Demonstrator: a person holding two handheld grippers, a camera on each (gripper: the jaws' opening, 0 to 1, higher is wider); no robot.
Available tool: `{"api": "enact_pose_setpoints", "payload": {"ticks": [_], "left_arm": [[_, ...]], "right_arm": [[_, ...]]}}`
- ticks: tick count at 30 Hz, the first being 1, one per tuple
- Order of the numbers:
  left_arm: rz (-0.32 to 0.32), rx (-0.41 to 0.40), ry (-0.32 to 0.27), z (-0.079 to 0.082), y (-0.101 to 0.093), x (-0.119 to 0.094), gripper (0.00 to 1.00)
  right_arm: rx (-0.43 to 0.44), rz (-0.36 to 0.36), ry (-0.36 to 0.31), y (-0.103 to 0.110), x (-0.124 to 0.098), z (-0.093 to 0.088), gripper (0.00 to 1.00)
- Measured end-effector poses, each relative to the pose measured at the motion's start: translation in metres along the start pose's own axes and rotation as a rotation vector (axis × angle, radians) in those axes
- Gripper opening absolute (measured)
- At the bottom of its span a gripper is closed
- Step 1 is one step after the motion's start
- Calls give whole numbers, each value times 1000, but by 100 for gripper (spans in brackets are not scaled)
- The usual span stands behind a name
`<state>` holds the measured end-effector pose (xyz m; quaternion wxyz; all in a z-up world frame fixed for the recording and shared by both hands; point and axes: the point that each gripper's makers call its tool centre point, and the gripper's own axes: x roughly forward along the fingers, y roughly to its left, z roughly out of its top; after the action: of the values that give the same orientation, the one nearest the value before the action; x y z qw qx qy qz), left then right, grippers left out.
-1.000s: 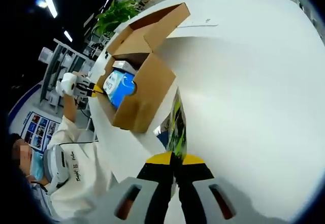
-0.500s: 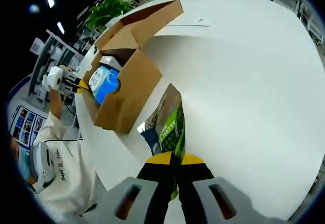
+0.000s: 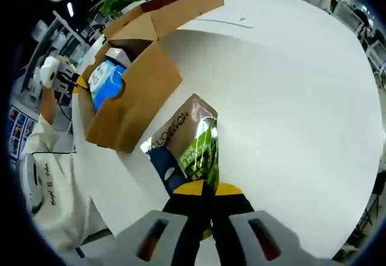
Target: Operate the shoe box by opening the lid, removing the specified soft item, and placing it in the target area until the item is outside and the box remains undamaged.
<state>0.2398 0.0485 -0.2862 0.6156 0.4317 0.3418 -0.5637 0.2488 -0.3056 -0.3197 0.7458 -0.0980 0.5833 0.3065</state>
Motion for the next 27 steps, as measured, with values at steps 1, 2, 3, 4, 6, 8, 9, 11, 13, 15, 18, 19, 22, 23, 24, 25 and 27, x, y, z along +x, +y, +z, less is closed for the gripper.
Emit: {"api": "enact_pose_setpoints", "payload": {"ticks": [1, 2, 3, 4, 6, 8, 9, 11, 13, 15, 18, 19, 22, 23, 24, 25, 27], "left_arm": [[-1, 0, 0, 0, 0, 0, 2], [-1, 0, 0, 0, 0, 0, 2], [-1, 0, 1, 0, 0, 0, 2], [-1, 0, 2, 0, 0, 0, 2], [-1, 2, 3, 0, 0, 0, 2], [0, 1, 3, 0, -1, 0, 2], [1, 1, 3, 0, -1, 0, 2], [1, 2, 4, 0, -1, 0, 2], [0, 4, 5, 0, -1, 0, 2], [-1, 3, 5, 0, -1, -1, 2], [-3, 3, 5, 0, -1, -1, 2], [-3, 3, 5, 0, -1, -1, 2], [-1, 3, 3, 0, -1, -1, 2], [-1, 3, 4, 1, -1, -1, 2], [-1, 2, 4, 1, -2, -1, 2], [-1, 3, 5, 1, -2, -1, 2], [-1, 3, 6, 1, -2, -1, 2]], "right_arm": [[-2, -6, 4, -2, 0, 0, 0], [-3, -10, 6, -2, 1, 0, 0], [-14, -17, 15, -6, 2, 0, 0], [-19, -22, 19, -7, 3, -1, 0], [-28, -32, 19, -9, 3, 0, 0], [-31, -36, 21, -9, 3, -1, 0], [-32, -37, 23, -10, 3, -1, 0], [-44, -50, 25, -11, 3, -1, 0], [-59, -64, 34, -12, 5, -1, 0], [-102, -84, 41, -21, 6, 1, 0], [-125, -99, 53, -33, 8, 8, 0], [-116, -99, 50, -39, 8, 11, 0], [-115, -96, 49, -46, 8, 15, 0], [-118, -99, 48, -49, 7, 16, 0], [-118, -100, 49, -50, 7, 17, 0], [-123, -101, 48, -54, 7, 17, 0], [-122, -103, 45, -56, 8, 18, 0]]}}
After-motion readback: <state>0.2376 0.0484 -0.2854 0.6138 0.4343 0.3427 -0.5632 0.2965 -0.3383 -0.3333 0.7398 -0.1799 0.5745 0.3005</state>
